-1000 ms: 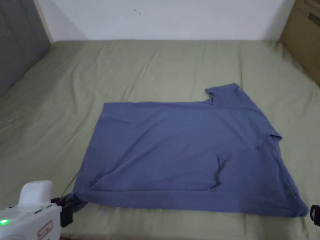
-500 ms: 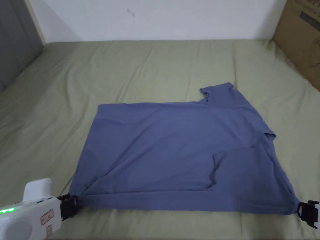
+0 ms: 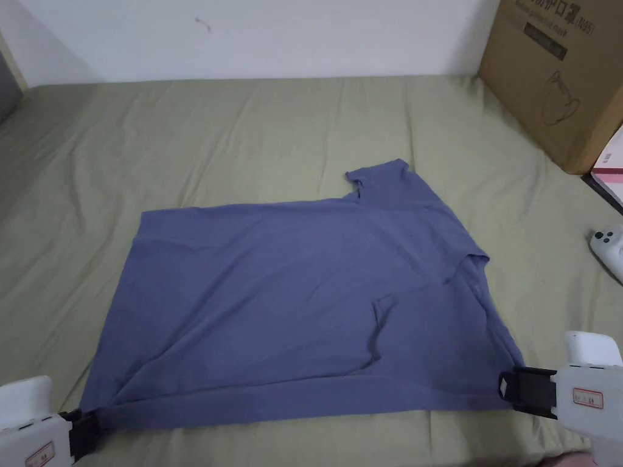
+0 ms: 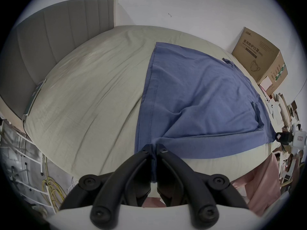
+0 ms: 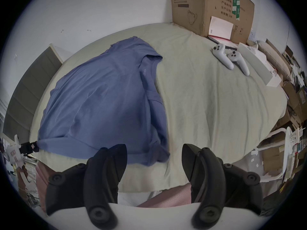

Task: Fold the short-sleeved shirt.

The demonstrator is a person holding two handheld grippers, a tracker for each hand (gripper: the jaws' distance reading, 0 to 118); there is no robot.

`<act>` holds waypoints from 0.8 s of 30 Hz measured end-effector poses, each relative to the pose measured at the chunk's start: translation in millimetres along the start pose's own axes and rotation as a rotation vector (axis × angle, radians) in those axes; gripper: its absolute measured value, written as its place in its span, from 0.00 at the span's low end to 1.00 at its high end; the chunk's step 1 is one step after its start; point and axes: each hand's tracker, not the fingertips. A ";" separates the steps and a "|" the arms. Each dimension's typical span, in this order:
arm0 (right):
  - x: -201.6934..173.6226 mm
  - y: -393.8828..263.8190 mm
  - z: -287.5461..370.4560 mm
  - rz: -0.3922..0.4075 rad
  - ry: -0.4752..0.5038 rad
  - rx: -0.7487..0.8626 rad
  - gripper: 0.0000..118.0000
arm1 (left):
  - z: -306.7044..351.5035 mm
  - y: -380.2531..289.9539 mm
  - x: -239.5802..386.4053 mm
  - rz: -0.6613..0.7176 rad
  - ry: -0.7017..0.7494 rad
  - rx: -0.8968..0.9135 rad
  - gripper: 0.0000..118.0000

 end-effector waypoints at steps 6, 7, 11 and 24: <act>-8.2 -3.8 -11.9 0.090 -0.029 -0.050 0.01 | -0.7 1.2 1.1 0.010 0.005 -0.010 0.03; -10.0 -3.6 -6.0 0.093 -0.038 -0.028 0.01 | 0.1 2.4 0.9 0.013 0.007 -0.013 0.03; -11.4 11.4 14.7 0.069 -0.012 0.009 0.01 | 7.7 13.0 2.2 0.011 0.015 -0.017 0.03; -11.5 135.7 -37.8 -0.033 0.020 0.022 0.01 | -38.5 138.6 22.5 0.008 0.048 -0.012 0.04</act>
